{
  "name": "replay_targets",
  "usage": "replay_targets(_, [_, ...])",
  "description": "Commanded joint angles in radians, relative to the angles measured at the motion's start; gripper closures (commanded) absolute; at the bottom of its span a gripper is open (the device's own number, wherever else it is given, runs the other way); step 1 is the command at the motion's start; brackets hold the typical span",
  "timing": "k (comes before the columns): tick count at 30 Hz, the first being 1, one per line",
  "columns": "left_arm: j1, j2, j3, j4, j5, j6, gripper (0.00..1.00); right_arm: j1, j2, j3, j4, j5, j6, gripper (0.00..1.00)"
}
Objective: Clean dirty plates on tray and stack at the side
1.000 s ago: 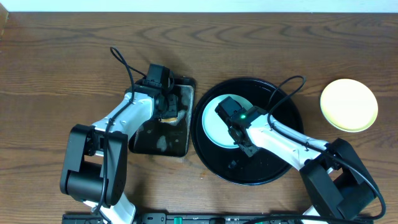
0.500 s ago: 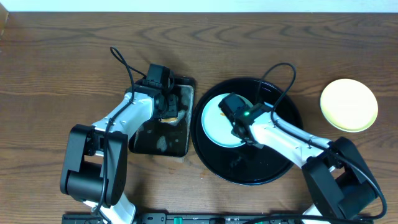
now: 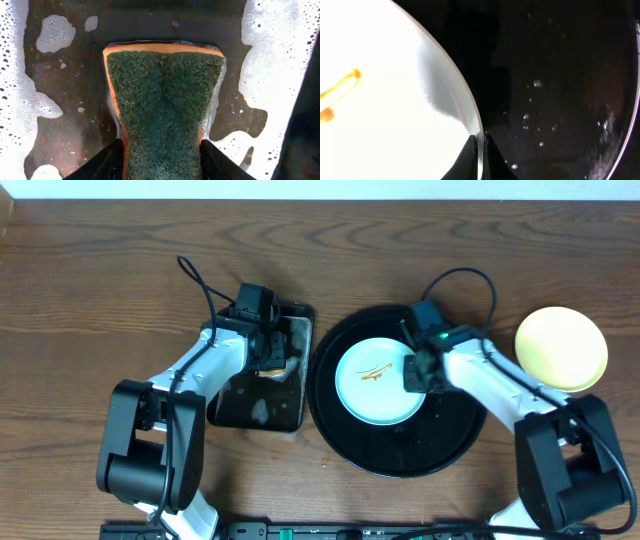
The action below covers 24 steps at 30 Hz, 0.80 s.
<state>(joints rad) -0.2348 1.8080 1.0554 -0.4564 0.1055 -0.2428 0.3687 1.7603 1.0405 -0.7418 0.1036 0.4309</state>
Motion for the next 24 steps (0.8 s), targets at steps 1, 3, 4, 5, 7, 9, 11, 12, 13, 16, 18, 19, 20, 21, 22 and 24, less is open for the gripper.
replay_targets(1, [0.003, -0.024, 0.001, -0.006, 0.0, -0.006, 0.51, -0.064, -0.005, 0.005, 0.002, -0.117, -0.176, 0.99])
replay_targets(3, [0.003, -0.024, 0.001, -0.006, 0.0, -0.006, 0.51, -0.082, -0.005, 0.005, 0.005, -0.124, -0.214, 0.99])
replay_targets(4, [0.003, -0.024, 0.001, -0.006, 0.0, -0.006, 0.51, -0.088, -0.005, 0.005, 0.005, -0.124, -0.237, 0.99])
replay_targets(5, [0.003, -0.024, 0.001, -0.006, 0.0, -0.006, 0.51, -0.092, -0.005, 0.005, 0.006, -0.124, -0.281, 0.99])
replay_targets(7, [0.003, -0.024, 0.001, -0.006, 0.0, -0.006, 0.51, -0.093, -0.005, 0.005, 0.006, -0.124, -0.378, 0.99])
replay_targets(9, [0.003, -0.024, 0.001, -0.006, 0.0, -0.006, 0.51, -0.093, -0.005, 0.005, 0.013, -0.122, -0.433, 0.99])
replay_targets(11, [0.003, -0.024, 0.001, -0.006, 0.0, -0.006, 0.51, -0.093, -0.005, 0.005, 0.024, -0.124, -0.433, 0.99])
replay_targets(12, [0.003, -0.024, 0.001, -0.006, 0.0, -0.006, 0.51, -0.093, -0.005, 0.005, 0.029, -0.124, -0.433, 0.99])
replay_targets(13, [0.003, -0.024, 0.001, -0.006, 0.0, -0.006, 0.51, -0.093, -0.005, 0.005, 0.034, -0.125, -0.433, 0.99])
replay_targets(16, [0.003, -0.024, 0.001, -0.006, 0.0, -0.006, 0.51, -0.094, -0.005, 0.005, 0.048, -0.152, -0.44, 0.99])
replay_targets(18, [0.003, -0.024, 0.001, -0.006, 0.0, -0.006, 0.51, -0.094, -0.004, 0.005, 0.053, -0.164, -0.44, 0.99])
replay_targets(19, [0.003, -0.024, 0.001, -0.006, 0.0, -0.006, 0.51, -0.094, -0.004, 0.005, 0.054, -0.164, -0.44, 0.99])
replay_targets(20, [0.003, -0.024, 0.001, -0.006, 0.0, -0.006, 0.51, -0.094, -0.004, 0.005, 0.055, -0.164, -0.44, 0.99])
replay_targets(21, [0.003, -0.024, 0.001, -0.006, 0.0, -0.006, 0.51, -0.094, -0.004, 0.005, 0.054, -0.164, -0.44, 0.99])
replay_targets(22, [0.003, -0.024, 0.001, -0.006, 0.0, -0.006, 0.51, -0.094, -0.004, 0.005, 0.054, -0.164, -0.44, 0.99])
replay_targets(24, [0.003, -0.024, 0.001, -0.006, 0.0, -0.006, 0.51, -0.094, -0.004, 0.005, 0.053, -0.164, -0.44, 0.99])
